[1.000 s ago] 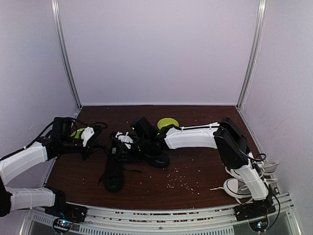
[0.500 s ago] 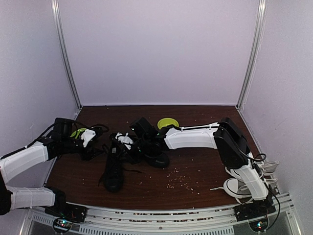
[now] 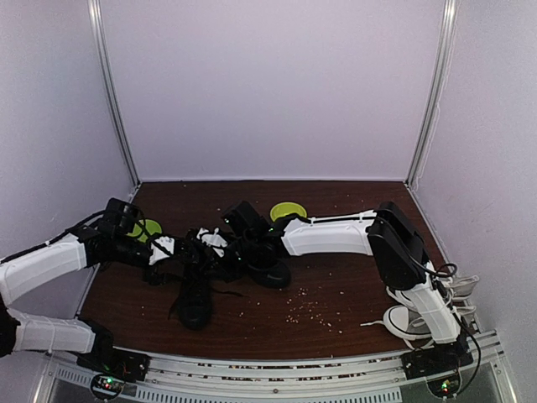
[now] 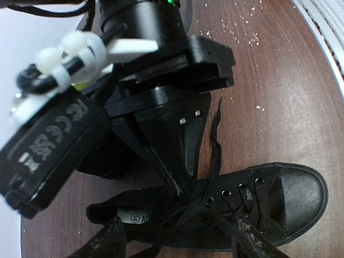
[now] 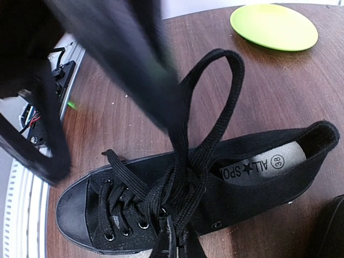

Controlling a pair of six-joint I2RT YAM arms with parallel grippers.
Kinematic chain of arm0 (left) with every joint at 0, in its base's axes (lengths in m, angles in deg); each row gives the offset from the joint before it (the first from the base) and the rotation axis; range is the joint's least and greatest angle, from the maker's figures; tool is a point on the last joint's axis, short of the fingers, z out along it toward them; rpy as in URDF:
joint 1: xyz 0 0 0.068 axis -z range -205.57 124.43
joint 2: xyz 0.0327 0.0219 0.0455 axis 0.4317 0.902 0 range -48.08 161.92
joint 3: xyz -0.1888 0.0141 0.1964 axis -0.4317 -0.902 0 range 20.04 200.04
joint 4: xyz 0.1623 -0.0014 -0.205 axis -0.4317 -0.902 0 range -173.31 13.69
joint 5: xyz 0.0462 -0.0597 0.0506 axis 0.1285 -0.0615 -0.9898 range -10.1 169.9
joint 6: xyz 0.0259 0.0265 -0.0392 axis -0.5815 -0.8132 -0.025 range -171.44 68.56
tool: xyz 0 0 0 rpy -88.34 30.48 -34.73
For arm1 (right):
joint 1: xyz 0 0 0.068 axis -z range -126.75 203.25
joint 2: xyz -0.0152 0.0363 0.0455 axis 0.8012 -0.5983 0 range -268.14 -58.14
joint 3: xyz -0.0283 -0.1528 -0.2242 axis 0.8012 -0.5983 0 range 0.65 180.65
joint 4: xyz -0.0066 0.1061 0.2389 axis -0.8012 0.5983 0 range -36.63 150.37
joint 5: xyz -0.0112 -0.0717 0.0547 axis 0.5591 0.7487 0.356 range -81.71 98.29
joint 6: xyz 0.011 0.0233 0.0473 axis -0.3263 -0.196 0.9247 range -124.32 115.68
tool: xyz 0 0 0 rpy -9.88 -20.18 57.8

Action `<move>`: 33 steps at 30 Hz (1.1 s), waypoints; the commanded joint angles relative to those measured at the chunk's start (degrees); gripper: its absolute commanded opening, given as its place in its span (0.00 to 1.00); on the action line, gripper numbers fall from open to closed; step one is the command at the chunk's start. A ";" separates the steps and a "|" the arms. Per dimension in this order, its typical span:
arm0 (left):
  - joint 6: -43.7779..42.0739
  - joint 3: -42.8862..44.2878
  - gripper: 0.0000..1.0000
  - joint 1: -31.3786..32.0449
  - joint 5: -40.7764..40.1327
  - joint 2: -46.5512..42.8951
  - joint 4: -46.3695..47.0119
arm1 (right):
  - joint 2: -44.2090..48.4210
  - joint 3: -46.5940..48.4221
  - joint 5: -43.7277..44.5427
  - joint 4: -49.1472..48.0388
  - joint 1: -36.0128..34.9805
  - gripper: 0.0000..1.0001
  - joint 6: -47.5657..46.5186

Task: Tie the shoes
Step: Pass from the left arm to the right, then pass from the right arm to the left

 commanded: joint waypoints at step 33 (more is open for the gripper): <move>-0.36 2.37 0.15 3.63 -7.44 15.89 10.89 | 2.76 1.59 -3.95 -3.04 0.13 0.07 0.50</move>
